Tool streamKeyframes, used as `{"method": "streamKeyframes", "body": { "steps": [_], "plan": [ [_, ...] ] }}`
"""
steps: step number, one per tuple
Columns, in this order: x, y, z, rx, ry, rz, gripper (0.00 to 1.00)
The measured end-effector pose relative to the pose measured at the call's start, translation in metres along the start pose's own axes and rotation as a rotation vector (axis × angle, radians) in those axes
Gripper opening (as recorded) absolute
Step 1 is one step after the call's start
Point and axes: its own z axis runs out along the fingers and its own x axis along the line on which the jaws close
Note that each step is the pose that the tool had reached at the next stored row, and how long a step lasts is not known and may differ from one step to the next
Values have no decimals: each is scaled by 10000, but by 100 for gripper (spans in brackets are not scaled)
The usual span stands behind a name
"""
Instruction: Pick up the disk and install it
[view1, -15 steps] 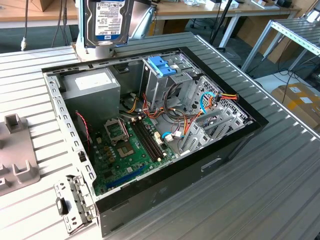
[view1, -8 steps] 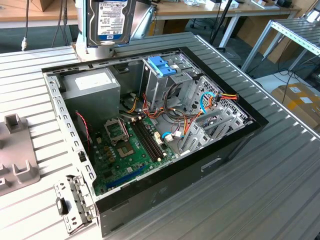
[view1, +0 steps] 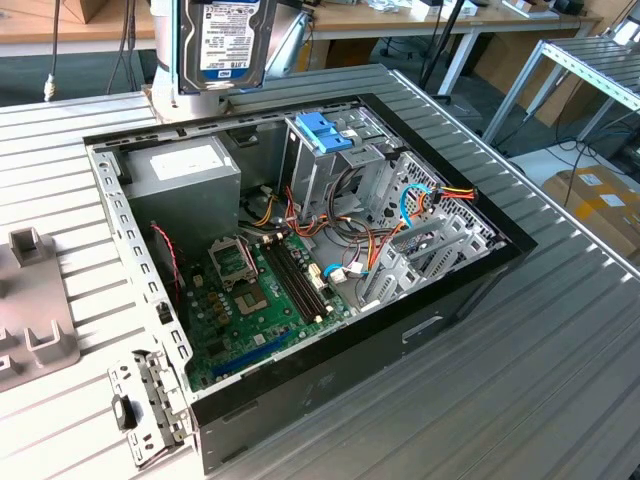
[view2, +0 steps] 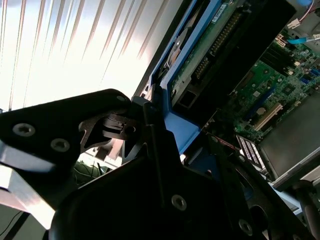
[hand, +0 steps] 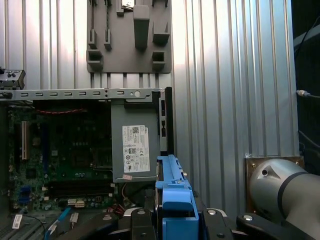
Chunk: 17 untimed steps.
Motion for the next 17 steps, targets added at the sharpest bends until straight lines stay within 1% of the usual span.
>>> {"method": "streamKeyframes", "body": {
  "steps": [6, 12, 14, 17],
  "plan": [
    [-2, -44, -1, 0, 0, 0, 37],
    [-2, -101, -3, 0, 0, 0, 37],
    [11, -121, -4, 1, -1, -1, 37],
    [36, -129, -7, 0, 0, 0, 37]
  ]
}}
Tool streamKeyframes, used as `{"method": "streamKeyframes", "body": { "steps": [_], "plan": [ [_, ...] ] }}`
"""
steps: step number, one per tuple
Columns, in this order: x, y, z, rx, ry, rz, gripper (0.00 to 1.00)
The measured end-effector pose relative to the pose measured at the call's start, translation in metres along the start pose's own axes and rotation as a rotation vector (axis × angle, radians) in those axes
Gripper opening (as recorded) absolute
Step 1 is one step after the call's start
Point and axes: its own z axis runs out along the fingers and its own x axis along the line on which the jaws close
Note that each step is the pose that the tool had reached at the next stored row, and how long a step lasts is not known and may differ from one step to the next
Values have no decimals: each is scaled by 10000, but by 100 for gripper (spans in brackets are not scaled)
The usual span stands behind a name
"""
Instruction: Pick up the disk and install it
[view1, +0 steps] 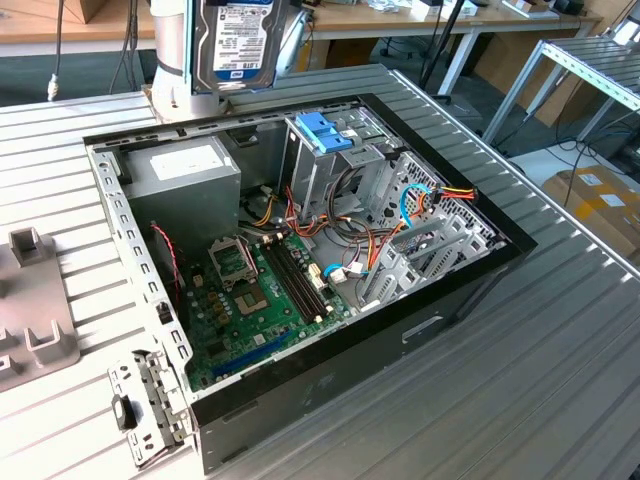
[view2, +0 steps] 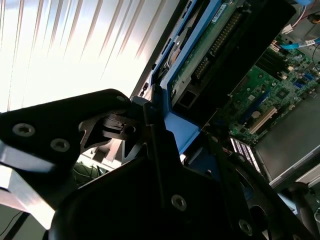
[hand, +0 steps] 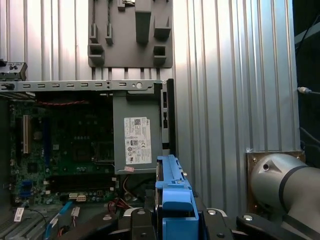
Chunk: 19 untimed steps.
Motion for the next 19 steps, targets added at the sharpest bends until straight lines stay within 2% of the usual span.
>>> {"method": "streamKeyframes", "body": {
  "steps": [19],
  "plan": [
    [146, -21, -13, 0, 0, 0, 37]
  ]
}}
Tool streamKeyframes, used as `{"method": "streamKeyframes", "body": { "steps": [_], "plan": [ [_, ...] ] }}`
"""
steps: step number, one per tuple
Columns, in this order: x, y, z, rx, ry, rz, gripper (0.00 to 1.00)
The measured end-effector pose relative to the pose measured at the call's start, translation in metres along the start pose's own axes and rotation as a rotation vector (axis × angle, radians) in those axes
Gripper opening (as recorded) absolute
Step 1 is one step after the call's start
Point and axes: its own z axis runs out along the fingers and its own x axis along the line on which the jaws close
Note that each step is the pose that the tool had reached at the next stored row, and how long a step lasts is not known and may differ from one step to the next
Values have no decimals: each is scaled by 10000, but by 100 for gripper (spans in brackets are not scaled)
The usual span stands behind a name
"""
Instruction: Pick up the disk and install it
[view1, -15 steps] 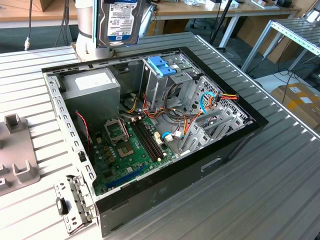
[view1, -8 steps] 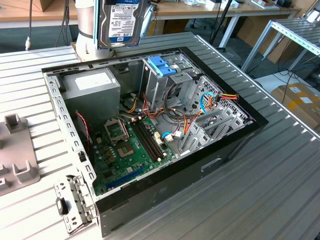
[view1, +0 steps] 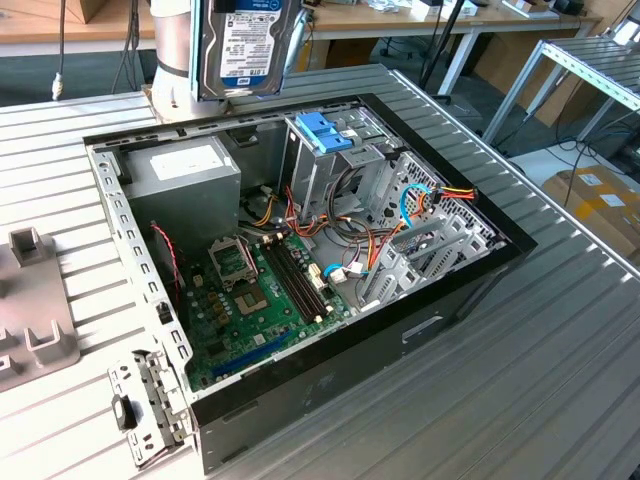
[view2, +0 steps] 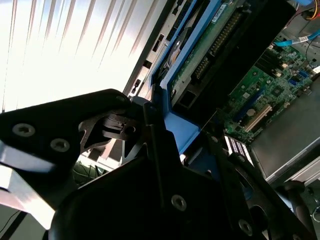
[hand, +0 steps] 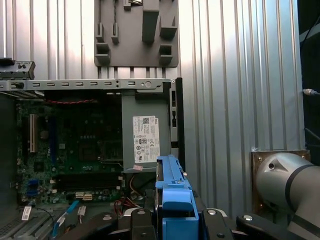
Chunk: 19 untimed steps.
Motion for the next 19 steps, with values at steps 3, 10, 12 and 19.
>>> {"method": "streamKeyframes", "body": {
  "steps": [3, 10, 12, 19],
  "plan": [
    [24, -5, -2, 0, 1, 0, 37],
    [61, -12, -6, -1, 1, -1, 37],
    [70, -14, -7, 0, 0, -1, 37],
    [112, -22, -11, 0, 0, -1, 37]
  ]
}}
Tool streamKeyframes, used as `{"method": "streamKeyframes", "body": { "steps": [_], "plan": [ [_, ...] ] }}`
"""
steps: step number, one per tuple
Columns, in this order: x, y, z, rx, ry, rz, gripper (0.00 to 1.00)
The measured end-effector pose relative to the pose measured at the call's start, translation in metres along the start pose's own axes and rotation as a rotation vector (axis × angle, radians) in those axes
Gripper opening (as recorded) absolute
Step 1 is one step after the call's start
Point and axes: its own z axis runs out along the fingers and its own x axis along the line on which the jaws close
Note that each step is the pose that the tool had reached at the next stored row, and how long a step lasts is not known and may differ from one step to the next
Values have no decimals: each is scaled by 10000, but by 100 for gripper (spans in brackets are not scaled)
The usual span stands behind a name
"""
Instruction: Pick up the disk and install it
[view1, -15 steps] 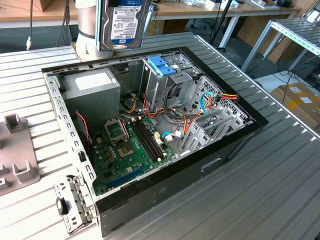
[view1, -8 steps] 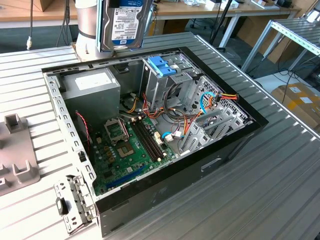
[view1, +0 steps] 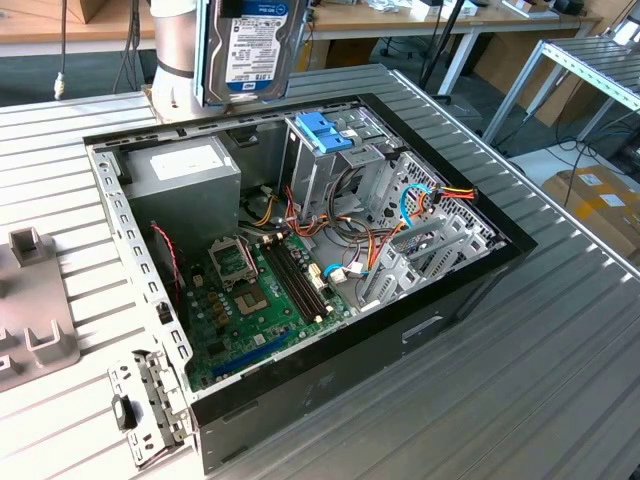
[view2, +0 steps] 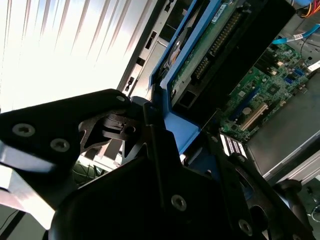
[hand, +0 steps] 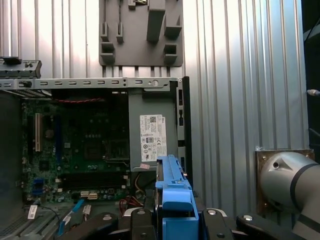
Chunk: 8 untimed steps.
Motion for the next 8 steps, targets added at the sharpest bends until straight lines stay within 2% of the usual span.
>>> {"method": "streamKeyframes", "body": {
  "steps": [8],
  "plan": [
    [42, -9, -4, 0, 0, 0, 37]
  ]
}}
